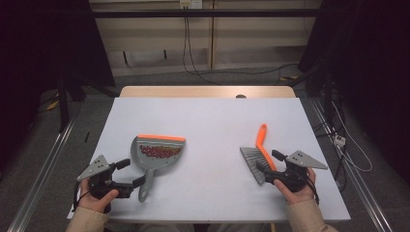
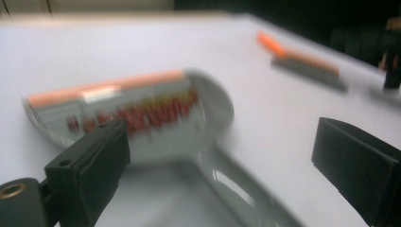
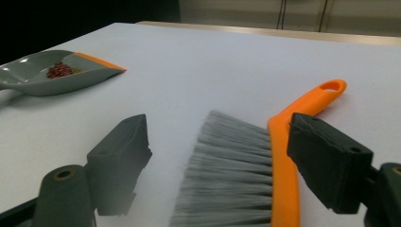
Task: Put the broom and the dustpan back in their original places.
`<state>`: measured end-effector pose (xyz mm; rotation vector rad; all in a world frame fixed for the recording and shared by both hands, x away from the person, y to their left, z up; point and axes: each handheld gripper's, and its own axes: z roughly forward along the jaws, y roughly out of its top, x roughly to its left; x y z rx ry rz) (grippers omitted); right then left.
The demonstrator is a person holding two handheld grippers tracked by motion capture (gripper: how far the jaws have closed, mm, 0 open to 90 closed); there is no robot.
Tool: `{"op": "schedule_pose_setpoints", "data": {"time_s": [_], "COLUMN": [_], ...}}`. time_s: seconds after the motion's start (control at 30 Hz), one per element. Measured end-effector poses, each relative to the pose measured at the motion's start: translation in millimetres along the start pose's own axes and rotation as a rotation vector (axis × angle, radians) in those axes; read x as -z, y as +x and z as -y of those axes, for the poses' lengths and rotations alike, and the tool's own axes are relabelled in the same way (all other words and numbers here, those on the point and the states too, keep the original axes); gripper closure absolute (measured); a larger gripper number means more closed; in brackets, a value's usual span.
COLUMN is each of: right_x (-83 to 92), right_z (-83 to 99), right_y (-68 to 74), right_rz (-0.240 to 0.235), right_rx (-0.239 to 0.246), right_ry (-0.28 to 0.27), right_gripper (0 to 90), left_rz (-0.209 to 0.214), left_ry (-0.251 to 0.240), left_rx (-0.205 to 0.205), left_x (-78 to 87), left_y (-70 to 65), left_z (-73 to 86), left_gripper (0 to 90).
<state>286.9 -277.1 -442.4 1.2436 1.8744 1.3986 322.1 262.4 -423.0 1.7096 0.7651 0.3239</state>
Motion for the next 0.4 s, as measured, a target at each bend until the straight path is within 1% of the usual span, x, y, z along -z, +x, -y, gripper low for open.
{"op": "schedule_pose_setpoints", "data": {"time_s": [0.07,0.1,0.17,0.2,0.27,0.33,0.4], "right_x": [3.1,4.8,8.6,10.5,14.0,14.9,14.5], "right_z": [2.0,3.3,5.7,7.1,9.3,11.0,11.7], "right_y": [2.5,2.9,2.1,1.5,0.1,-1.2,-0.6], "right_rz": [-0.005,-0.002,0.01,0.009,0.018,0.012,0.01], "right_rx": [0.009,0.021,0.036,0.036,0.023,0.01,0.008], "right_ry": [-0.002,-0.002,-0.011,-0.015,-0.029,-0.039,-0.035], "right_gripper": [19.3,17.9,17.1,16.5,16.3,16.1,16.1], "left_rz": [0.002,0.002,0.004,-0.001,0.005,0.004,0.009], "left_ry": [-0.045,-0.061,-0.062,-0.049,-0.043,-0.042,-0.042], "left_rx": [-0.014,-0.013,-0.001,-0.011,-0.027,-0.033,-0.036], "left_x": [-0.9,-2.5,-5.6,-6.5,-8.0,-9.1,-10.6], "left_y": [3.2,4.2,6.3,7.1,7.1,6.7,6.6], "left_z": [-6.9,-8.6,-9.1,-8.8,-8.0,-8.0,-8.0], "left_gripper": [5.0,4.7,4.6,4.6,4.6,4.6,4.6]}}
